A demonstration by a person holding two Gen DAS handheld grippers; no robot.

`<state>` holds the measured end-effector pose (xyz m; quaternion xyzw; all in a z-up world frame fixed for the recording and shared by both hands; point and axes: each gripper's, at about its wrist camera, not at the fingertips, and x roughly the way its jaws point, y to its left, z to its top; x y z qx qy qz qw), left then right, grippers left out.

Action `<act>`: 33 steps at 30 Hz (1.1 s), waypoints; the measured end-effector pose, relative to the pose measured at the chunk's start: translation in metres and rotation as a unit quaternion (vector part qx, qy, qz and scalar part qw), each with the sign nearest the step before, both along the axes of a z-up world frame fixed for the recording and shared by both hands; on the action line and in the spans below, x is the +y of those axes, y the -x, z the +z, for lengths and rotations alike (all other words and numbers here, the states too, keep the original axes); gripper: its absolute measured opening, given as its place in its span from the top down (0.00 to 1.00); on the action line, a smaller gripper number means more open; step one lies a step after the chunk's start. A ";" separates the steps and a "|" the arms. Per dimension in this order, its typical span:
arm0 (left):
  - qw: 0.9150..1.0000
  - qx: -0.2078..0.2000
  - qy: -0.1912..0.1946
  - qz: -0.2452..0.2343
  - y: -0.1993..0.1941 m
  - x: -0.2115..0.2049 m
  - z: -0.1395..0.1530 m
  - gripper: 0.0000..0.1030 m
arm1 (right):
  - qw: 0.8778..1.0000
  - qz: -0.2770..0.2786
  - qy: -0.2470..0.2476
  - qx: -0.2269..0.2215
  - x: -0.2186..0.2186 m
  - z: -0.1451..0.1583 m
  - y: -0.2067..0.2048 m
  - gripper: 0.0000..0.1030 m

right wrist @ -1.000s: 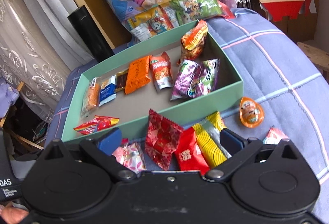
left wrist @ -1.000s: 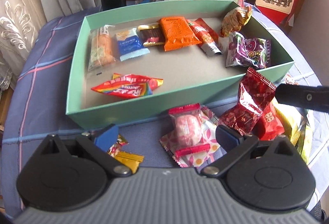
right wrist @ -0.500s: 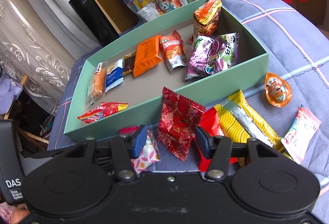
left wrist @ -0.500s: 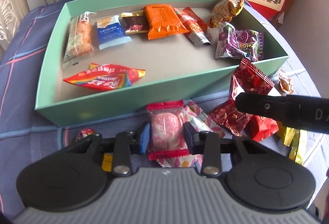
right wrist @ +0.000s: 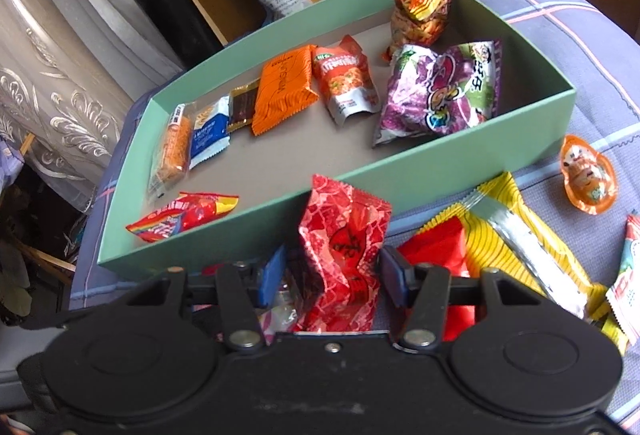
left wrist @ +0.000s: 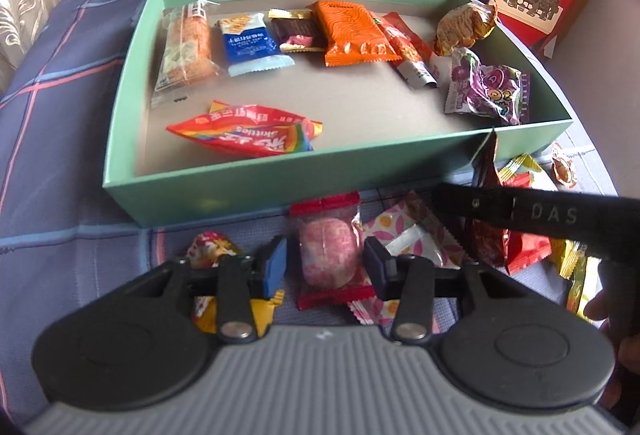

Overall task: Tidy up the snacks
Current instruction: 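Grasp pink round candy pack with left tool while right tool grasps red patterned bag, then carry both packs into the green tray and open both tools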

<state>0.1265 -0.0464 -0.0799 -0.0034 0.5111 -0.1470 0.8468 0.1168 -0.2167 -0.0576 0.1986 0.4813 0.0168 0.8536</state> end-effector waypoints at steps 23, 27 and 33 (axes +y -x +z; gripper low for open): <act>1.000 -0.019 -0.021 0.011 0.014 -0.001 0.003 0.71 | 1.000 0.003 -0.006 -0.015 -0.013 0.005 0.038 0.73; 1.000 -0.016 -0.017 -0.002 0.022 0.000 0.008 0.72 | 1.000 0.001 -0.009 -0.011 -0.016 0.010 0.046 0.74; 0.999 -0.022 -0.014 -0.019 0.041 0.000 0.018 0.72 | 1.000 -0.011 -0.020 -0.017 -0.024 0.023 0.059 0.74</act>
